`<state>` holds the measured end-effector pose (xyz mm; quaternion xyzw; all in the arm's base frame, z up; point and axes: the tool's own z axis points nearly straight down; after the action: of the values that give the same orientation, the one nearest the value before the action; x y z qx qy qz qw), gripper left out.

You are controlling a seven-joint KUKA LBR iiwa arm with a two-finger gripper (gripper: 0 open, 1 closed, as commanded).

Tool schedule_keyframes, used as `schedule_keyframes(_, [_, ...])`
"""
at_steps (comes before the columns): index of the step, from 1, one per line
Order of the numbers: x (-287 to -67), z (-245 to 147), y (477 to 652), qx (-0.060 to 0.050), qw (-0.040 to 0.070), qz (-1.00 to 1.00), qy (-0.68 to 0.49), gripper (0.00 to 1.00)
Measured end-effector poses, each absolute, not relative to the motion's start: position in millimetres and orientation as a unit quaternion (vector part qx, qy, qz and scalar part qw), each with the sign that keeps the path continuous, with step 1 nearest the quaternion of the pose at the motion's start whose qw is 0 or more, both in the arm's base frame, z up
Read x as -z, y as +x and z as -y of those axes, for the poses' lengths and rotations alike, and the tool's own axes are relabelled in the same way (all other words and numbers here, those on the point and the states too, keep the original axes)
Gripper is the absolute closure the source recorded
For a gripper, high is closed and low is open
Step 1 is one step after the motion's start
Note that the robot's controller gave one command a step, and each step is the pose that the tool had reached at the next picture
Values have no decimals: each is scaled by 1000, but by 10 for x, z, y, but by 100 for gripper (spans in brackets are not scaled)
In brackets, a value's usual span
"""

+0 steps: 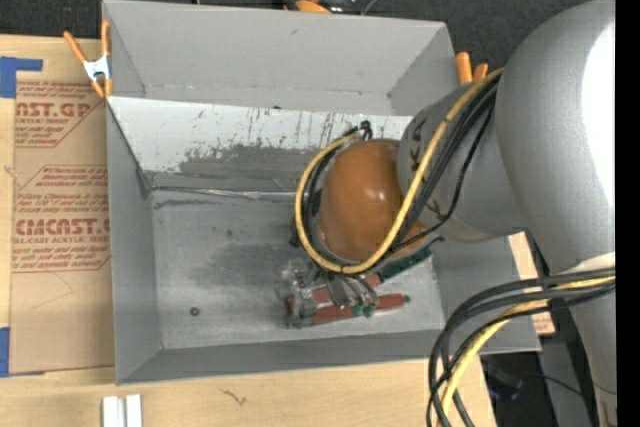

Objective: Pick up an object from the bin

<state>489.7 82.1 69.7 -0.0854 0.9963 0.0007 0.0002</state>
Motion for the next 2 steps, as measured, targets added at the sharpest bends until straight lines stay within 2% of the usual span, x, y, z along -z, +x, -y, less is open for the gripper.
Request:
schedule_keyframes(1, [-2217, -278, 5180, 1, 4, -960, -279, 100])
schedule_keyframes(2, [-2190, -293, 5167, -1, 1, -960, -279, 0])
